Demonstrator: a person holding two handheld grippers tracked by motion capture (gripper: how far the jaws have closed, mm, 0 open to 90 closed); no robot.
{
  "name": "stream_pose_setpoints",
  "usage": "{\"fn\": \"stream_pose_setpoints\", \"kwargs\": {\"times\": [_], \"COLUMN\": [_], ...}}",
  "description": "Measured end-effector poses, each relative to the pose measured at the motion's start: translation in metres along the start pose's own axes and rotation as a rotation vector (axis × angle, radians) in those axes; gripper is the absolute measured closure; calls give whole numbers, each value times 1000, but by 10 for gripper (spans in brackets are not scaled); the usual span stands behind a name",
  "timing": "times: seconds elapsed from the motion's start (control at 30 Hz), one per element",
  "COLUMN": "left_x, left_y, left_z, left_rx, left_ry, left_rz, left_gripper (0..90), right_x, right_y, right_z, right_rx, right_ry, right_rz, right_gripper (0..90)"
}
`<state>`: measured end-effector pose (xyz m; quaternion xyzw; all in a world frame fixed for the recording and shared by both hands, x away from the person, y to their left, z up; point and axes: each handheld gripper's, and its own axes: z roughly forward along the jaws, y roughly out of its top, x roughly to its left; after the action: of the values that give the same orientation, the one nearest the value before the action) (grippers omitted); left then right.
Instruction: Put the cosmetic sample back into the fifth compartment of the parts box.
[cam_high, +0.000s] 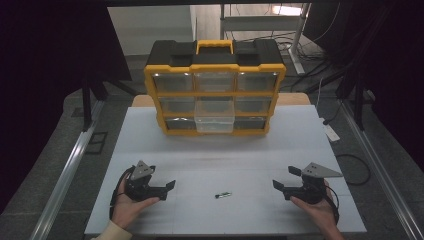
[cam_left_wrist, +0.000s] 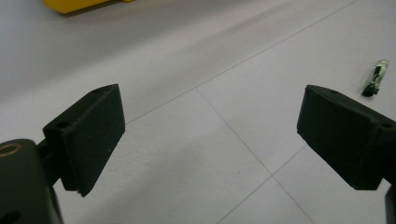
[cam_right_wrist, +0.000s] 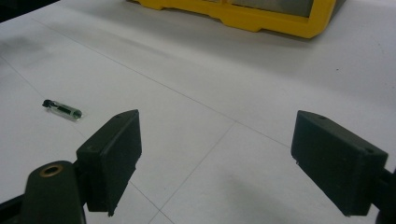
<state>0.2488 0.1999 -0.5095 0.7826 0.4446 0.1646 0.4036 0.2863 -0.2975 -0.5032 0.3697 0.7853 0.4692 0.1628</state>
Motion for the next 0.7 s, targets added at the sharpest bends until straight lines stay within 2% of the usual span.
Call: {"fn": "stream_pose_setpoints", "kwargs": {"times": [0.13, 0.23, 0.33, 0.7], "left_x": [-3, -8, -11, -25], "left_y": [6, 13, 17, 34], "left_z": [0, 1, 1, 8], "left_rx": [2, 9, 11, 53], "left_ry": [-5, -20, -29, -69], "left_rz": [17, 51, 67, 138], "left_gripper": [89, 98, 106, 120], "right_x": [0, 0, 1, 2], "right_y": [0, 0, -1, -1], "right_z": [0, 0, 1, 2], "right_rx": [0, -1, 2, 10], "right_ry": [2, 2, -1, -4], "right_rz": [3, 3, -2, -10], "right_gripper": [164, 164, 164, 165]}}
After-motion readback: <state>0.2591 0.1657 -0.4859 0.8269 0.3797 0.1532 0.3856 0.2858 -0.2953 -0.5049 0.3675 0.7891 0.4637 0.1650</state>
